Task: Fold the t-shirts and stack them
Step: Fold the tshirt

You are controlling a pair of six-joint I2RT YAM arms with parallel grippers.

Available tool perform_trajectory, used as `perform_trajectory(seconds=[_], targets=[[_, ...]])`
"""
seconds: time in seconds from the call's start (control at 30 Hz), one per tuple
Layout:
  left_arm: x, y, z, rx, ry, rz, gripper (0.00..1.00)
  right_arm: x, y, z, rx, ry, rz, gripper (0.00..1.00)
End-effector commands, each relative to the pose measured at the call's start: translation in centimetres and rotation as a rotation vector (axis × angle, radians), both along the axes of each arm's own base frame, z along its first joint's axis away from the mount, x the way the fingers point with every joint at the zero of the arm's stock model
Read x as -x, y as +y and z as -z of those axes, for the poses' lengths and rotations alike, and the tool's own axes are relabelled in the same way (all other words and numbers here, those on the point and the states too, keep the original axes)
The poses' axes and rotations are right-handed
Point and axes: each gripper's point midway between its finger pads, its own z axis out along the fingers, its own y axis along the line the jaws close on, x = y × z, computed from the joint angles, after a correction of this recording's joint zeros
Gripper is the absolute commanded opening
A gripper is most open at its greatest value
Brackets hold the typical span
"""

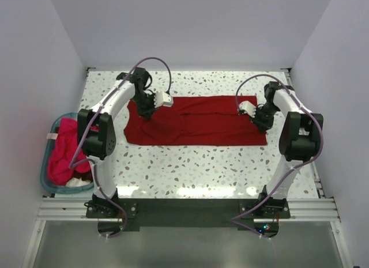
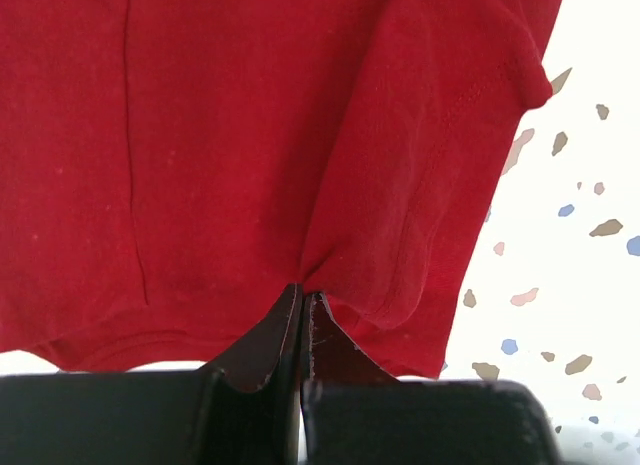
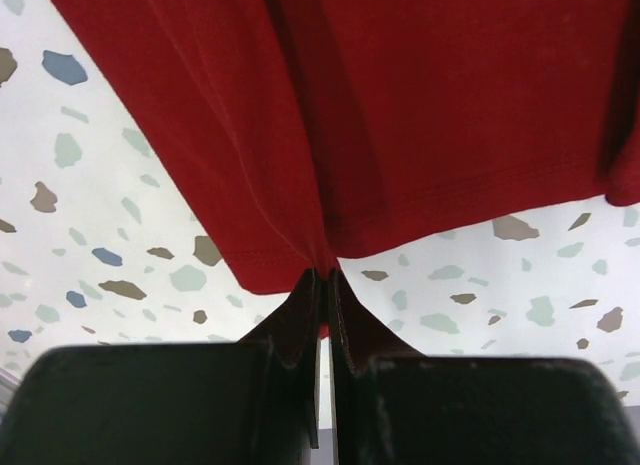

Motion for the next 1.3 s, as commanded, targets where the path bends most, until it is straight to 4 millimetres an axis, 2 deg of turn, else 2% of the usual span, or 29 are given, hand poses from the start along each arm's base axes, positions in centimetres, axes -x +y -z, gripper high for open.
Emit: perform_trajectory(seconds=[0.0,0.27,0.67,1.03,1.27], targets=[[-0.9,0.9,-1.2,0.008,-0.026,0.004,0.00,-1.6,-0.2,-0.7,0.001,-0.033,0.012,0.00],[-1.6,1.1,-0.9,0.010,-0.035,-0.022,0.00,-2.2,-0.5,0.4,0.014,-0.025,0.010,0.00],[-2.5,1.5,-0.6,0.008,-0.044,-0.033,0.00,-4.3,-0.7,-0.2,0.014,-0.054,0.020,0.00],[-2.9,1.5,-1.0,0.020,-0.040,-0.040,0.00,-5.2,-0.9,-0.1,0.021,-0.049,0.002,0.00],[-3.4,1.5,-0.4,0.011,-0.036,-0.045,0.00,-5.8,-1.1,0.4,0.024,-0.049,0.002,0.00]])
